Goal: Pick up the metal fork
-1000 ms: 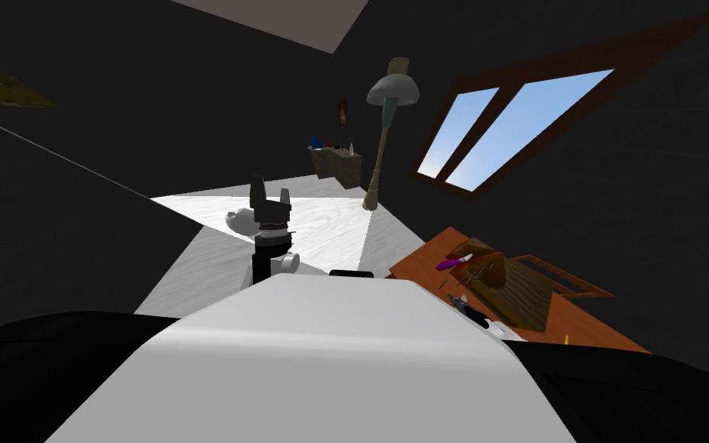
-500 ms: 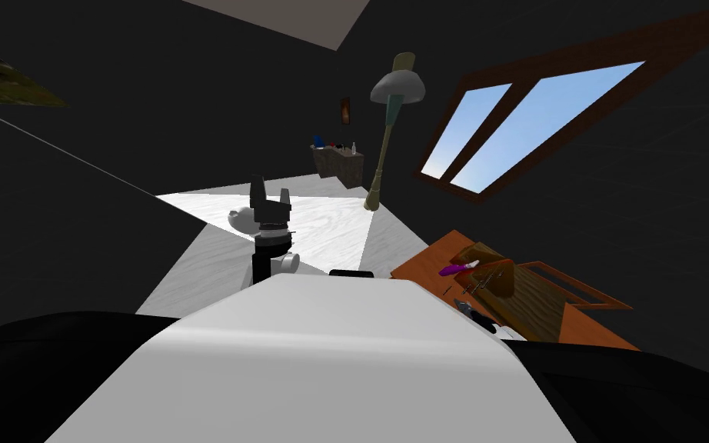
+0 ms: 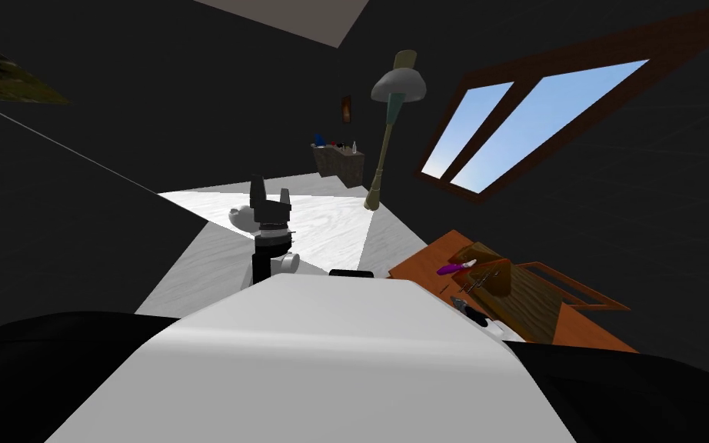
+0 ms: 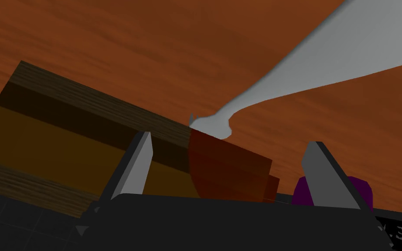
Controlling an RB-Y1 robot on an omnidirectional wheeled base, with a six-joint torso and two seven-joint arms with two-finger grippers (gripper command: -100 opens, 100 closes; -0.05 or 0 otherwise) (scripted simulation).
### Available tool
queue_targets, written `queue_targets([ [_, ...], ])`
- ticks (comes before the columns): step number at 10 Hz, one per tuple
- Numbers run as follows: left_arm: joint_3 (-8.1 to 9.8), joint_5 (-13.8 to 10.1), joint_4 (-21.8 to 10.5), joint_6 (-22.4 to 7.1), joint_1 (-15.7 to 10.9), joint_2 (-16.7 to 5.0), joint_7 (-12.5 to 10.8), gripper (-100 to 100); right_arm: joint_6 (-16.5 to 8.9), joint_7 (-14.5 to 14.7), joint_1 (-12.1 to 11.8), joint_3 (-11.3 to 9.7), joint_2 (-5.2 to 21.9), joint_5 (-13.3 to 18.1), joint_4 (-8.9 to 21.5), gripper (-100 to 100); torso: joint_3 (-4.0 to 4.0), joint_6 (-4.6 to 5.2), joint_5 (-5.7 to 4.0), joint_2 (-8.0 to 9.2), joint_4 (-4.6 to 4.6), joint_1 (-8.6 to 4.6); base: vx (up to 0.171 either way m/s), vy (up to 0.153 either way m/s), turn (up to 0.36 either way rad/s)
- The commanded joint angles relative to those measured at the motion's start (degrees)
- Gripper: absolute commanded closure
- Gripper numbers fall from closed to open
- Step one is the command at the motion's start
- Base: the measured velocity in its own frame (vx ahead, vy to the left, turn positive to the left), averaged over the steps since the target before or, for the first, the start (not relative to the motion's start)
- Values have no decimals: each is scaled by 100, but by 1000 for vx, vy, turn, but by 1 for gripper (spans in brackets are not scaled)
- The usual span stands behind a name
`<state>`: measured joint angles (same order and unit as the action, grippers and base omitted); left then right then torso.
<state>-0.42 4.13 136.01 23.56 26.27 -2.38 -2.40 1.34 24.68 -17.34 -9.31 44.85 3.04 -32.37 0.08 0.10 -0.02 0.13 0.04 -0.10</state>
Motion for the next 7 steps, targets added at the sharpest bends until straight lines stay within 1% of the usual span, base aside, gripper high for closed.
queue_targets([
  [1, 0, 0, 0, 0, 0, 0, 0, 0, -35, 56, 194, 71, -130, 105, 178, -100, 0, 0, 0, 0, 0, 0, -49, -59, 37],
  [2, 0, 0, 0, 0, 0, 0, 0, 0, -75, 89, 304, 119, -210, 170, 258, -100, 1, -1, -2, 2, 1, -6, -54, -78, 37],
  [3, 0, 0, 0, 0, 0, 0, 0, 0, -39, 89, 228, 126, -182, 146, 208, -100, 3, 0, -3, 5, 1, -13, -24, -38, 12],
  [4, 0, 0, 0, 0, 0, 0, 0, 0, -48, 95, 237, 131, -188, 153, 214, 100, -1, 1, -1, -2, 0, -1, -4, -7, -1],
  [7, 0, 0, 0, 0, 0, 0, 0, 0, -56, 88, 235, 140, -174, 148, 220, 100, -8, -5, -12, -14, -4, 6, -1, -3, -4],
])
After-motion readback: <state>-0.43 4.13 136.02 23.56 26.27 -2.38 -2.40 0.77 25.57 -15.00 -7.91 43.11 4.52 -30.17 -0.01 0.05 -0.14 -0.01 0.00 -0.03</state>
